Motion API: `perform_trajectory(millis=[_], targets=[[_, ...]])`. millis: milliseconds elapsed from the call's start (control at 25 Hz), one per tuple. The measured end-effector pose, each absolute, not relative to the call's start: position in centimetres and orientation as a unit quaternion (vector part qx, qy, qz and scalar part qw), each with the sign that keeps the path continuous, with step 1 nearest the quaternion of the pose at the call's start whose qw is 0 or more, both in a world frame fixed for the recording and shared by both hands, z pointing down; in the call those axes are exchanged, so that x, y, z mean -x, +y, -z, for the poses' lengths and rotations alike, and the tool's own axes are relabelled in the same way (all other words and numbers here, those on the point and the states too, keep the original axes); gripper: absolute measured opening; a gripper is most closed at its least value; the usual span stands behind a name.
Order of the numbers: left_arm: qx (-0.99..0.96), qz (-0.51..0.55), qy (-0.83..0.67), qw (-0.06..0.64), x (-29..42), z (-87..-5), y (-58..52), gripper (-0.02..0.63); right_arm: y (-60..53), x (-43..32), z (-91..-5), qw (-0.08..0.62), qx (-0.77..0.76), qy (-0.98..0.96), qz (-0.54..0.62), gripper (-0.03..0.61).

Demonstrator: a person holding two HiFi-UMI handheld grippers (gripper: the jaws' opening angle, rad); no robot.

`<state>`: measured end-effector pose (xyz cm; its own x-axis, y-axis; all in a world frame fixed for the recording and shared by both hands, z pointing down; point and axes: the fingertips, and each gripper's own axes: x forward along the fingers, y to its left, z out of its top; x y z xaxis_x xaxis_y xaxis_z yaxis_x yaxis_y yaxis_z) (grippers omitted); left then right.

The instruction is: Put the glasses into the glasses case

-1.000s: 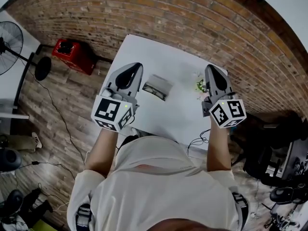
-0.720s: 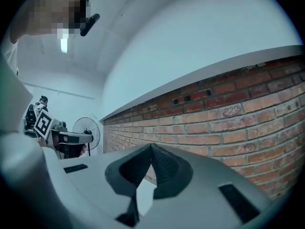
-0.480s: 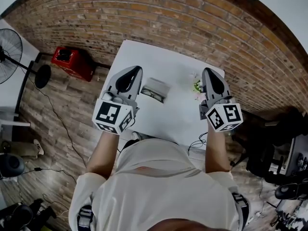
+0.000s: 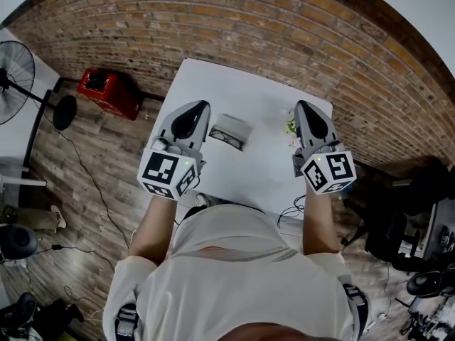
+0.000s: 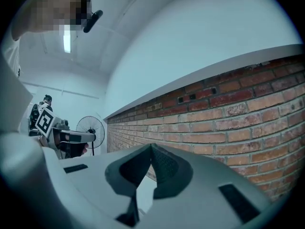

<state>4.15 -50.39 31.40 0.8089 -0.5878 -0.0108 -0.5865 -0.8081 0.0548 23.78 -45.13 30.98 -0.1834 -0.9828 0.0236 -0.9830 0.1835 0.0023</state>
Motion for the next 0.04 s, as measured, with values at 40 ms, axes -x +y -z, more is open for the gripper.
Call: perform_trajectory(millis=[40], targets=[[-0.951,0.013,-0.309,0.025,-4.14,-31.44,-50.35,0.020,-45.09,-23.71,-31.04,0.011,-0.638,-0.770,-0.007,0.052]])
